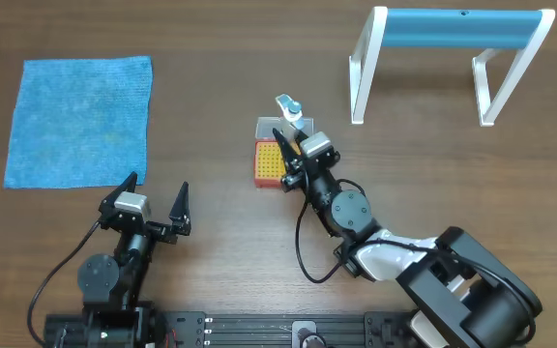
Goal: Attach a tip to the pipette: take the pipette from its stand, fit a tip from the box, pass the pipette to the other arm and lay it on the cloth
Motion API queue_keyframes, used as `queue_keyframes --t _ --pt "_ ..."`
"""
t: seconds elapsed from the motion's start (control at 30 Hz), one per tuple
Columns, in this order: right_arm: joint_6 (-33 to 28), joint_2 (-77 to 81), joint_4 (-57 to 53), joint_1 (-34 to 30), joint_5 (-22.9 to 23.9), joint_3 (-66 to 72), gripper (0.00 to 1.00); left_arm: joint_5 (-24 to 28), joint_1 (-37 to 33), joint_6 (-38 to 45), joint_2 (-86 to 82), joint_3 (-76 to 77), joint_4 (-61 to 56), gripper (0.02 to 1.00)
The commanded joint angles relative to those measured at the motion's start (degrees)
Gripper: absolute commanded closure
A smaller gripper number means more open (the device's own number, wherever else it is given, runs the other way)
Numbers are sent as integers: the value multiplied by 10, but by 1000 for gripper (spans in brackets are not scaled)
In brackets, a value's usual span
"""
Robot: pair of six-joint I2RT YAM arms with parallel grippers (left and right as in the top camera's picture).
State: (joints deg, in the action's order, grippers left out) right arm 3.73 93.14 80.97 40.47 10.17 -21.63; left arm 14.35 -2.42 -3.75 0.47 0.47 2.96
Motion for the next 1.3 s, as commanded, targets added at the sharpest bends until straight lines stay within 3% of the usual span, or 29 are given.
queue_keyframes --t 0.03,0.3,0.5,0.7,0.83,1.13,1.3 --pt "-10 -29 25 -2 -2 3 930 -7 2 -5 -3 -2 3 77" --pt "5 -148 -57 -1 -15 3 930 -7 2 -5 -3 -2 3 77" --pt "23 -262 -216 14 -100 3 928 -7 2 -5 -3 -2 3 77" --pt "63 -344 -336 65 -103 3 930 -7 2 -5 -3 -2 3 77" --pt "70 -392 -356 96 -111 3 930 -7 2 -5 -3 -2 3 77" --pt "70 -502 -487 107 -111 3 928 -7 2 -5 -3 -2 3 77" --pt "68 -518 -495 107 -113 3 925 -7 2 -5 -3 -2 3 77"
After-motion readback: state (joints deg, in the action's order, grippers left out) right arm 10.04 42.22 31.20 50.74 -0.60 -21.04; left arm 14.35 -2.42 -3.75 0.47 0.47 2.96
